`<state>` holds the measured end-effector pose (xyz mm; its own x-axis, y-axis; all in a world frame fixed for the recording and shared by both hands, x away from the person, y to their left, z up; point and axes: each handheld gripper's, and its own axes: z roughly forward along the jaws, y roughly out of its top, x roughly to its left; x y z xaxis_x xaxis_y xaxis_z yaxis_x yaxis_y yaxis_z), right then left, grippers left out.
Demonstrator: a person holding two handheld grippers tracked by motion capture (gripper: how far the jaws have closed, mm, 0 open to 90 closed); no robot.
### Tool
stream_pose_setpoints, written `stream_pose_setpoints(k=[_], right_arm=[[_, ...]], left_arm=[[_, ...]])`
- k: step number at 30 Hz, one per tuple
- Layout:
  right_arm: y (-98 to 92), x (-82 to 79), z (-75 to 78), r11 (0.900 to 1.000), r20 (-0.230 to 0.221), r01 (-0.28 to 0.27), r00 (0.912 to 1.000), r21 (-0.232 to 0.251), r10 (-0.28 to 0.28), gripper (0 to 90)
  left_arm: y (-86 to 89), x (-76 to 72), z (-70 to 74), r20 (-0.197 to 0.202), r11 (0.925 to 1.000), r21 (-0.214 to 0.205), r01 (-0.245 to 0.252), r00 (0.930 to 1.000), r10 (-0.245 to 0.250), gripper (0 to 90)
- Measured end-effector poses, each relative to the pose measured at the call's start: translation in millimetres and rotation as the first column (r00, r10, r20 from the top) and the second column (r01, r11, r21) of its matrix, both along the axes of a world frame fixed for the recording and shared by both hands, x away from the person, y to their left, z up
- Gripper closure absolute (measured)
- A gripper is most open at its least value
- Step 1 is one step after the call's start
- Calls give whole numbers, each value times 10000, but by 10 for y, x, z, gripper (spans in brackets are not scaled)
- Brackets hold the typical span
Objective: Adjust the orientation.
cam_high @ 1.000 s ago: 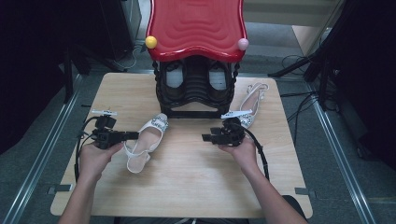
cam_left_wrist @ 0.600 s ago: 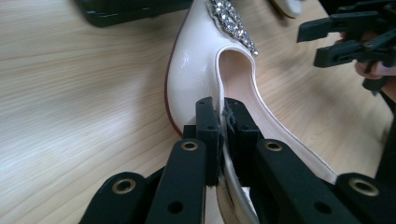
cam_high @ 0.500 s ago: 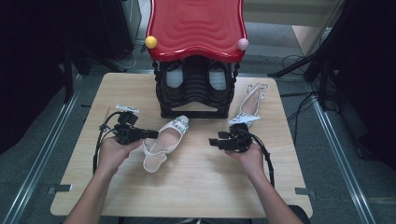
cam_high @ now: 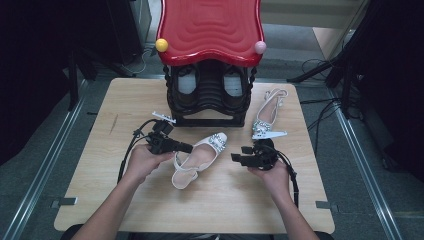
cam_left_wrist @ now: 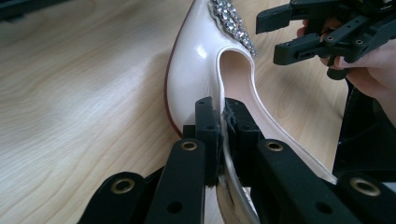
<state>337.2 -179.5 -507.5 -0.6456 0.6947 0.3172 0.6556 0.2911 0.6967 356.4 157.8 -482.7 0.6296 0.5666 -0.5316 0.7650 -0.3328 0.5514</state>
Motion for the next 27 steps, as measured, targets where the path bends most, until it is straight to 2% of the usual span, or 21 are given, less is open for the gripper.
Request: stream_pose_setpoints(k=[4, 7, 10, 12, 14, 16, 17, 19, 21, 24, 27], right_arm=[[26, -18, -21, 9999, 39, -69, 10000, -89, 69, 415], [60, -21, -38, 9998, 53, -140, 9999, -171, 141, 415], [89, -18, -50, 9994, 1, -197, 9998, -269, 197, 415], [105, -12, -63, 9992, -9, -255, 9997, -301, 255, 415], [122, -13, -67, 9991, -6, -274, 9996, -330, 274, 415], [142, -17, -71, 9990, 12, -303, 9995, -327, 304, 416], [157, -18, -74, 9988, 42, -314, 9995, -375, 315, 418], [188, -24, -79, 9985, 83, -352, 9993, -423, 356, 423], [220, -29, -82, 9984, 186, -358, 9992, -448, 367, 426], [257, -33, -83, 9985, 403, -329, 9986, -428, 346, 437], [283, -36, -86, 9987, 506, -310, 9982, -395, 330, 481]], left_arm=[[-55, 28, -80, -9, 9988, 483, -44, 10000, 44, 854], [-35, 50, -110, -90, 9985, 548, -85, 9999, 90, 852], [-38, 51, -125, 33, 9938, 1101, -166, 9999, 164, 832], [-27, 51, -129, 60, 9923, 1221, -203, 9998, 197, 814], [-5, 52, -118, 96, 9919, 1237, -295, 9995, 285, 801], [37, 61, -98, -5, 9957, 849, -368, 9993, 370, 766], [59, 67, -80, 5, 9949, 903, -445, 9990, 446, 727], [82, 61, -51, 198, 9930, 1033, -571, 9983, 553, 703], [113, 54, -12, 222, 9930, 982, -654, 9977, 635, 668], [160, 45, 56, 498, 9925, 955, -760, 9962, 715, 631], [204, 32, 102, 590, 9931, 829, -826, 9952, 779, 596]])
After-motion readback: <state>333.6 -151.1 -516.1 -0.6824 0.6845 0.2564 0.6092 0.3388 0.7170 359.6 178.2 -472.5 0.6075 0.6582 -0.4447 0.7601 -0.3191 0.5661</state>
